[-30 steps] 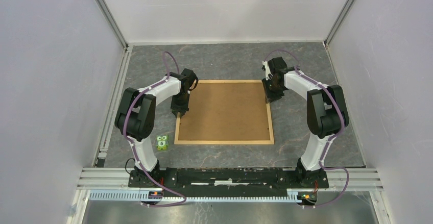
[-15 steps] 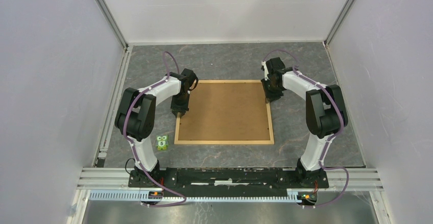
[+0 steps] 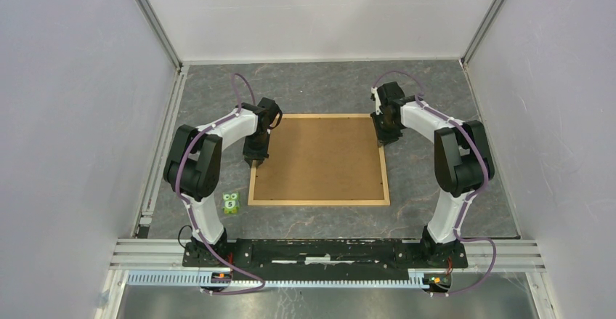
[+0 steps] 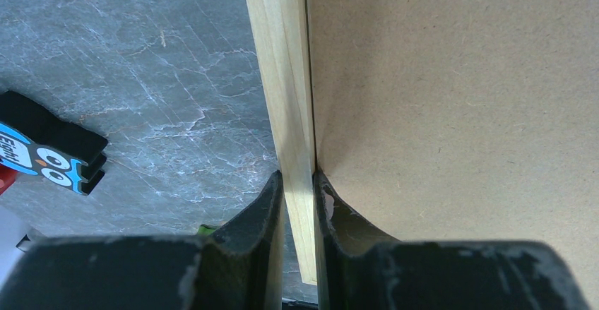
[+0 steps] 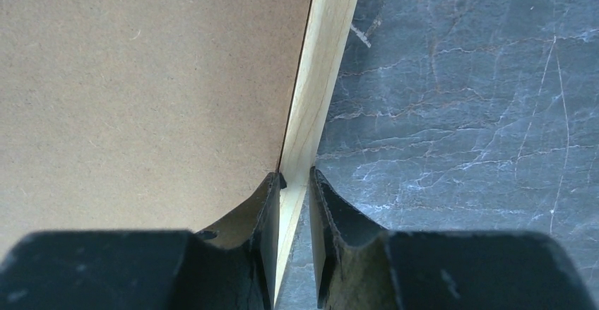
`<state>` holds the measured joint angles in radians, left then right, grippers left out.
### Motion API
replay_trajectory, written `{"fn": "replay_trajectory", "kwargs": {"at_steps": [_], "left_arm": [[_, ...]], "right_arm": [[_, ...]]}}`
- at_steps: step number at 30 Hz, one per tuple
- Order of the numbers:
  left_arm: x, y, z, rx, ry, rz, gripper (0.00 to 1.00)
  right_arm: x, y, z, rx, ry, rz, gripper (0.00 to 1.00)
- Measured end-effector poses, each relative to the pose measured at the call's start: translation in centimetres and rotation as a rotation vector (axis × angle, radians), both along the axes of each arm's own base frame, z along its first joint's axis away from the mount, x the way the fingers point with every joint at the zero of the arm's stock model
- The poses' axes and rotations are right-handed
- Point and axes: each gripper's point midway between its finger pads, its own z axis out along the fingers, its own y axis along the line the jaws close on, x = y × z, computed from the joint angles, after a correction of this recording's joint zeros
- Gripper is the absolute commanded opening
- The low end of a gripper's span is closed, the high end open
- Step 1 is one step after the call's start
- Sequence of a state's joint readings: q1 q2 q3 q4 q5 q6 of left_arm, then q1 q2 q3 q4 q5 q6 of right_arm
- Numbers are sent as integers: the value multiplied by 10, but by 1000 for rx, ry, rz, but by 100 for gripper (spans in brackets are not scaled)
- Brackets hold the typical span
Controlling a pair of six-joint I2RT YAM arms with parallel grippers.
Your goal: Put the photo into the frame
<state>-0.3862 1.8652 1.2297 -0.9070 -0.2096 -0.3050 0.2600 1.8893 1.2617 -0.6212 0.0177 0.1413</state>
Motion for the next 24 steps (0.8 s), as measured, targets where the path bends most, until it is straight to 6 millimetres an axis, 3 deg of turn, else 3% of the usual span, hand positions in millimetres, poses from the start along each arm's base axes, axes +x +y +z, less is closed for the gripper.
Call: {"fn": "replay_trajectory", "kwargs": {"at_steps": [18,24], "left_arm": [[0,0,0,9,-1,-6,9],[0,0,0,17,-4,-11,9]], "right_arm": [[-2,5,-8,94,45,-8,28],[-1,9,-8,133,53,-12,35]]}}
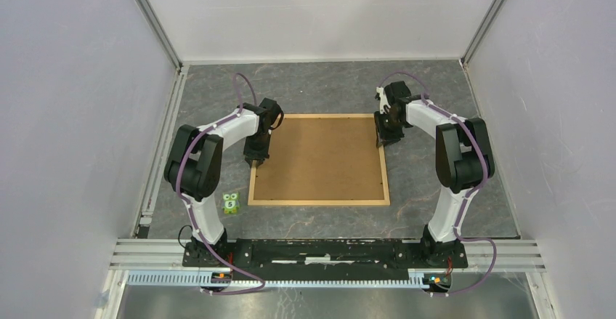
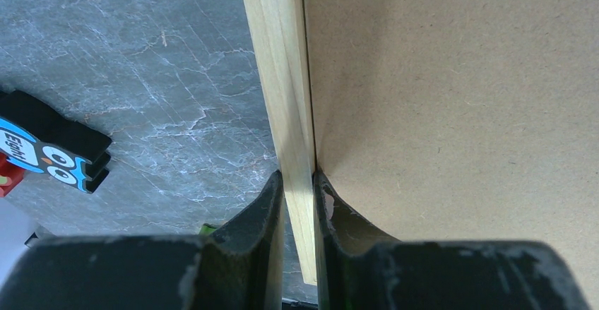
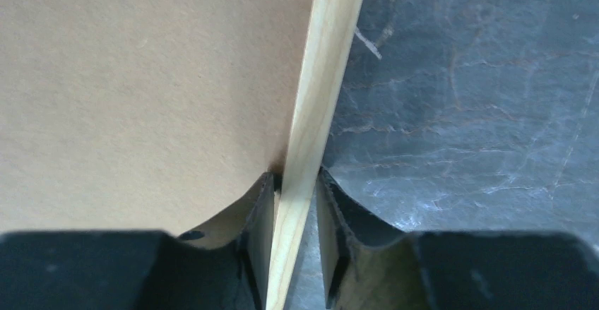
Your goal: Put the photo into the frame
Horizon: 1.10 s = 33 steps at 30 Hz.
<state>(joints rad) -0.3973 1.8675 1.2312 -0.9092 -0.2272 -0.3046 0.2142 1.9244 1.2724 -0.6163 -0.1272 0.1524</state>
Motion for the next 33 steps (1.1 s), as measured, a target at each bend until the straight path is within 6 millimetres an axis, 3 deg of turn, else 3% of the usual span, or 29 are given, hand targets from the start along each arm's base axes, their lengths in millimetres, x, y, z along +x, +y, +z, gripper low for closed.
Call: {"fn": "replay_trajectory", "kwargs": {"at_steps": [6,16,22,26,30,33], "left_arm": [[0,0,0,4,0,-2,9],[0,0,0,6,0,-3,9],[0,0,0,7,2,-3,9],[1,0,0,22,47,-1,8],[1,-1,0,-16,105,34,8],[5,-4,1,-45,155,59,8]], "right_arm": [[5,6,7,79,-26,-6,47],[4,-2,18,80,-80,-21,45],[2,-4,12,73,-88,-20,50],[-13,3,8,141,-126,-6,53],[-40,12,10,222,-189,-1,57],[-60,13,12,264,-232,-21,70]]}}
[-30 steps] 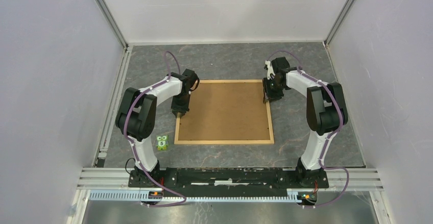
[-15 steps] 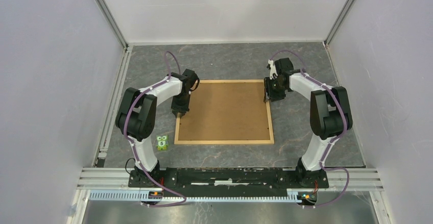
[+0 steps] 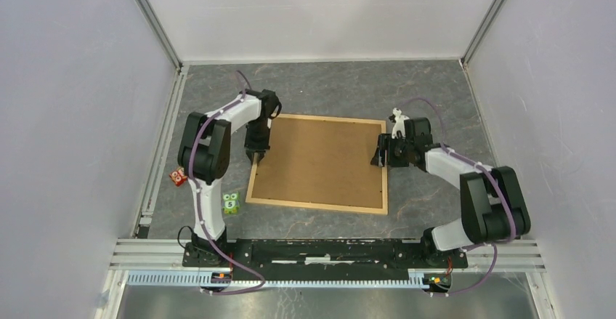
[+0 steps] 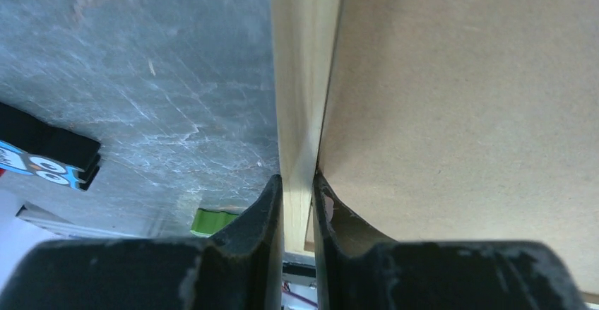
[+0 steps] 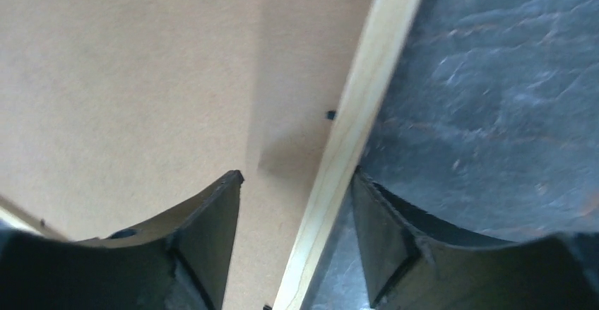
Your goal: Put the photo into the frame
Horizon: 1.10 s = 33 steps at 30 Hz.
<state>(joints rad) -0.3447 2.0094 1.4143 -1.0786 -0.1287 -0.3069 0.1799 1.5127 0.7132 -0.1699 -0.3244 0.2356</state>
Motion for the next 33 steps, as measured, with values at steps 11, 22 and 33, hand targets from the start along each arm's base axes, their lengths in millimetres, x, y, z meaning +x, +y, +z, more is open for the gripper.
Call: {"fn": "replay_trajectory", "kwargs": {"at_steps": [11,22,33], "left_arm": [[136,-50,58,-119,-352,40,86],[-54,-104,85,-525,-291,146,95],[-42,-173,19,-621,-192,230,92]], "right_arm": [[-9,-27,17,-168,-67,-30,98],[165,-39,67,-218,-263,-109,98],[171,-48,7,-74,-137,-98,91]]}}
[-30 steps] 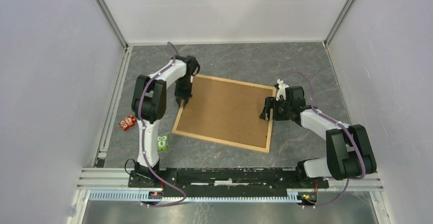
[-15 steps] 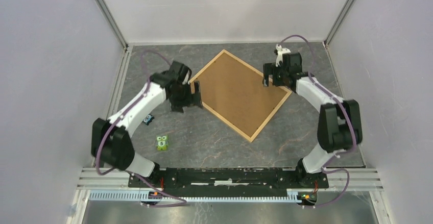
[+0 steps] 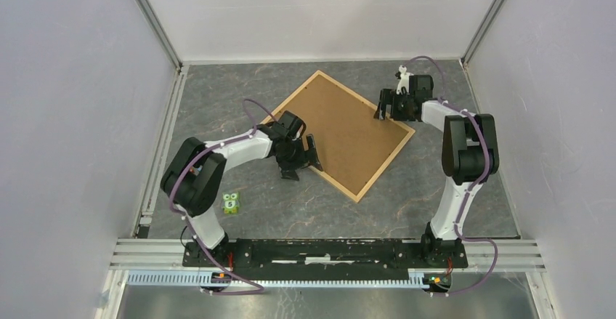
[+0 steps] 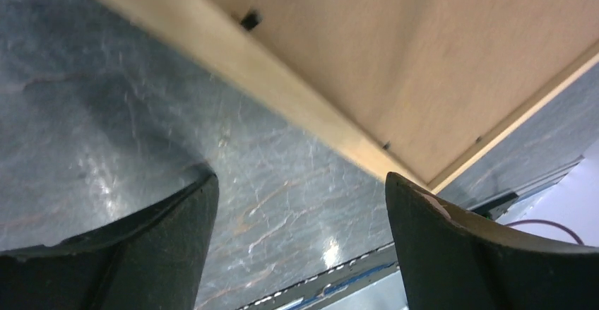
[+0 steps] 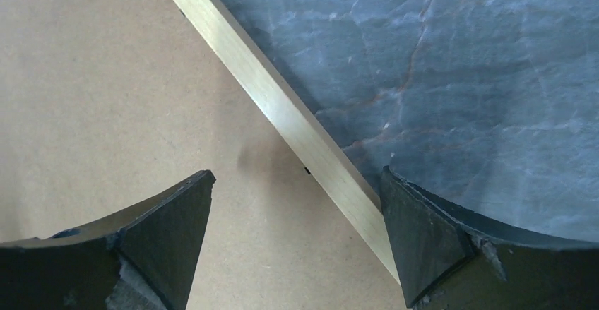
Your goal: Put the photo into the frame
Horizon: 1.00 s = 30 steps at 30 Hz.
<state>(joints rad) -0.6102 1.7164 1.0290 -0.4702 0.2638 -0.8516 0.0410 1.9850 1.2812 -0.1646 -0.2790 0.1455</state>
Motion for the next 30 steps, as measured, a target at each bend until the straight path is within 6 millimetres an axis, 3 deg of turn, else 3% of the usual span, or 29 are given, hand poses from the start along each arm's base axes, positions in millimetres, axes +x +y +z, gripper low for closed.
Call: {"fn": "replay_trajectory", "kwargs": {"at_steps": [3,6,12,15,19,23,26,30], "left_arm": [[13,-5,-7,-7,18,11,88],[29,-2,-7,-9,32,28,83],[49,47,-10,87,46,23,72],[57,68,-8,139,17,-10,62],[54,85,-10,212,5,-69,48],[49,94,-13,260,6,-111,43],[48,100,-14,286,1,-132,36],[49,100,-13,293,-10,-152,30]], "right_arm": [[-13,8,1,53,-17,6,84],[-53,18,2,122,-19,8,77],[-166,31,2,250,18,-21,76],[-192,39,2,264,54,11,73],[-191,22,-1,136,97,-4,62],[-170,5,12,15,95,-2,49],[-159,1,19,-18,85,11,40],[-155,5,8,-37,142,44,36]]}}
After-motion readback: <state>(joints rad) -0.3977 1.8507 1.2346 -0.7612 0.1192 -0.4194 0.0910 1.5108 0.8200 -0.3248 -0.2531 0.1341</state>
